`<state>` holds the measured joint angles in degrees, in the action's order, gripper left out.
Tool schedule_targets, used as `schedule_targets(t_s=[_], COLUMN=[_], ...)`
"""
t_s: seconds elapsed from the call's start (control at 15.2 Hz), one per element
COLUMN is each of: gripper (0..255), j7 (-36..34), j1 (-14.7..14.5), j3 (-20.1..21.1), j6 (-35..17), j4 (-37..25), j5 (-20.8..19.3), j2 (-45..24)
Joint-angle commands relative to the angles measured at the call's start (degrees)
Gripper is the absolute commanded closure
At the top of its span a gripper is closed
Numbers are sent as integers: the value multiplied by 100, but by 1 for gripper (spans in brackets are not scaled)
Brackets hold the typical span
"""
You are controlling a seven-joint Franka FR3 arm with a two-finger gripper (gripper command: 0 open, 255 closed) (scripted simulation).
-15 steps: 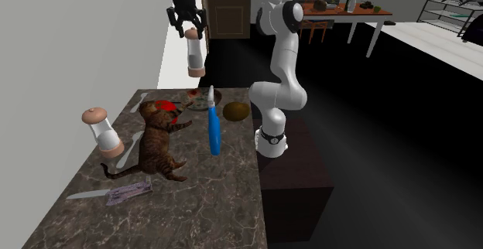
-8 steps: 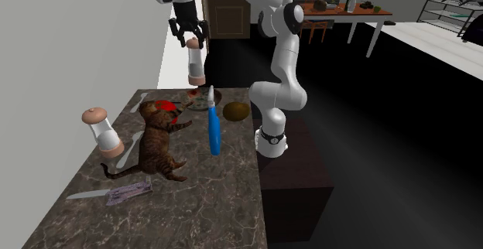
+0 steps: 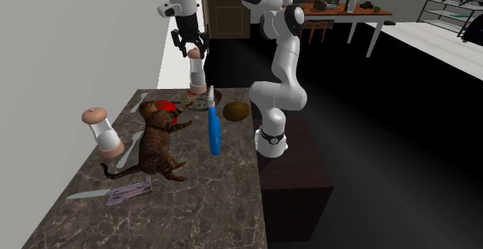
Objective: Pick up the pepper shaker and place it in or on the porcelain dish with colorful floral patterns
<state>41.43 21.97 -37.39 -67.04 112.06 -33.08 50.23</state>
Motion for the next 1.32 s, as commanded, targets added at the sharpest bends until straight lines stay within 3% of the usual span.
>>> schedule_targets(t_s=[0.0, 0.33, 0.86, 0.92, 1.25], gripper=[255, 255, 255, 0, 0], j7=[-38, -141, -142, -142, -142], j1=[35, 120, 120, 120, 120], j3=[-35, -136, -136, -136, -136], j6=[-124, -433, -433, -433, -433], j4=[221, 761, 761, 761, 761], j5=[-47, -166, -166, -166, -166], j2=[105, 344, 344, 344, 344])
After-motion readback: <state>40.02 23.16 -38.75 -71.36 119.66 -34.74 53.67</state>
